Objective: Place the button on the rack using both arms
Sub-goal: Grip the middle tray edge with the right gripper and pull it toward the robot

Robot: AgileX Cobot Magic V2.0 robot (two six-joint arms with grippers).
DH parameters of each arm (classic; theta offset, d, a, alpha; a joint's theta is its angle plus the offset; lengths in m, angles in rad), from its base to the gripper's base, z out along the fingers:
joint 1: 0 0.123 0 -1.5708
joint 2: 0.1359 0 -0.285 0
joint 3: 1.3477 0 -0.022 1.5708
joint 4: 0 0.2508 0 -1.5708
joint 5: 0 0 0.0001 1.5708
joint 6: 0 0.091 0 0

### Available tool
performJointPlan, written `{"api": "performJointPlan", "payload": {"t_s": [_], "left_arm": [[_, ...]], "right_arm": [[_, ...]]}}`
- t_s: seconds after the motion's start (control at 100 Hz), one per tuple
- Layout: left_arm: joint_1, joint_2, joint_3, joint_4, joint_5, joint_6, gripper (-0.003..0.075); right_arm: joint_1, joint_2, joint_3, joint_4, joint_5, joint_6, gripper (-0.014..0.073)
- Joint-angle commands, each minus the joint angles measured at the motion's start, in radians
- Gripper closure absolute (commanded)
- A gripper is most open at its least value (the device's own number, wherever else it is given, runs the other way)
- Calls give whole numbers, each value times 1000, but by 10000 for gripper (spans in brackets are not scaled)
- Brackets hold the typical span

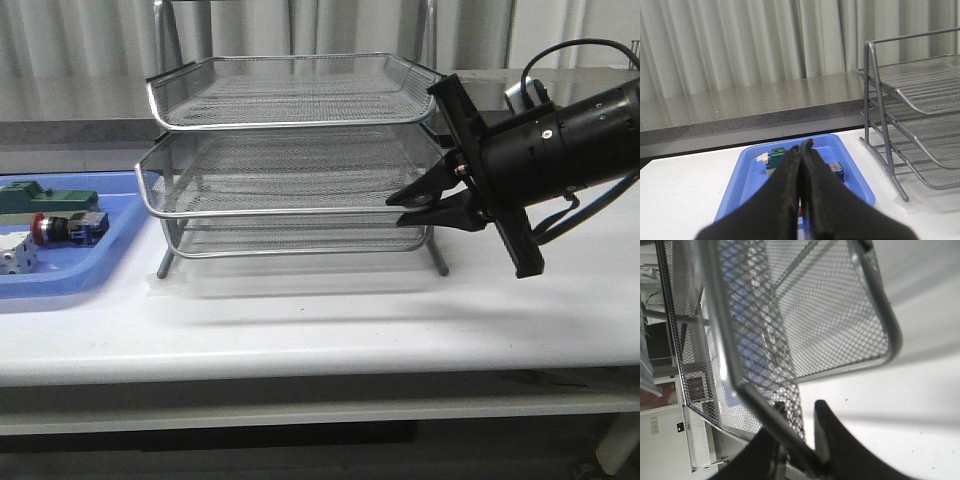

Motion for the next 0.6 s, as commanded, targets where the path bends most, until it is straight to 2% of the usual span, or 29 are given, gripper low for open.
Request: {"api": "performJointPlan", "payload": {"t_s": [0.0, 0.59], "left_arm": [[-2, -32, 55, -5, -82, -12, 741], [-2, -32, 55, -5, -82, -12, 741]], "right_arm": [[6, -62, 25, -102, 25, -57, 521], [6, -202, 251, -119, 0, -105, 521]]}}
